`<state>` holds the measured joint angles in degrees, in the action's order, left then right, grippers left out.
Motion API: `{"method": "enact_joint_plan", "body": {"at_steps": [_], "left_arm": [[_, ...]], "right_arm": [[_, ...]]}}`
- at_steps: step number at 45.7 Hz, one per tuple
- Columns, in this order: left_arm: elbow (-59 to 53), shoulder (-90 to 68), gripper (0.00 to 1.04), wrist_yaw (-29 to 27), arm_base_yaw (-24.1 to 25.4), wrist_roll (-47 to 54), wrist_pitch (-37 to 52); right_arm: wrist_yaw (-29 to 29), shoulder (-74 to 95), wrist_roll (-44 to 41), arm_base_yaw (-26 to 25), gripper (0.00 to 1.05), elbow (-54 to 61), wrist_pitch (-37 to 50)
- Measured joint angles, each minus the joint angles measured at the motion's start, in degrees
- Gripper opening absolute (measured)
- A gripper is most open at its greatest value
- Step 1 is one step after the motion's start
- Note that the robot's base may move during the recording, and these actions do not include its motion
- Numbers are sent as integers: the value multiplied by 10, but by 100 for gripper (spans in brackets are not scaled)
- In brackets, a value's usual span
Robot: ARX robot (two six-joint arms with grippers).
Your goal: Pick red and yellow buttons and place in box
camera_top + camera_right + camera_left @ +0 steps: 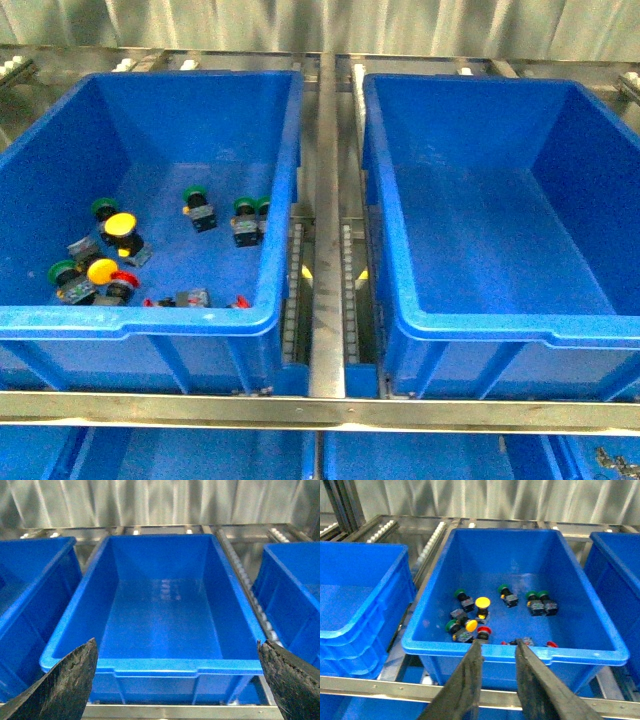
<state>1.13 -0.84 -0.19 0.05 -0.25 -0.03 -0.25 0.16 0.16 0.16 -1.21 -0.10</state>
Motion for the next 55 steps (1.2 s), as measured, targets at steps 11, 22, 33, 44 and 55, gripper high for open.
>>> {"method": "enact_joint_plan", "body": {"at_steps": [11, 22, 33, 44, 55], "left_arm": [[0, 0, 66, 0, 0, 0, 0], [0, 0, 96, 2, 0, 0, 0], [124, -249, 97, -225, -98, -196, -115], [334, -659, 97, -205, -158, -245, 33], [454, -856, 97, -146, -143, -197, 19]], "right_arm": [[0, 0, 0, -2, 97, 0, 0], [2, 0, 0, -2, 97, 0, 0], [3, 0, 0, -2, 97, 0, 0], [2, 0, 0, -2, 97, 0, 0], [2, 0, 0, -2, 97, 0, 0]]}}
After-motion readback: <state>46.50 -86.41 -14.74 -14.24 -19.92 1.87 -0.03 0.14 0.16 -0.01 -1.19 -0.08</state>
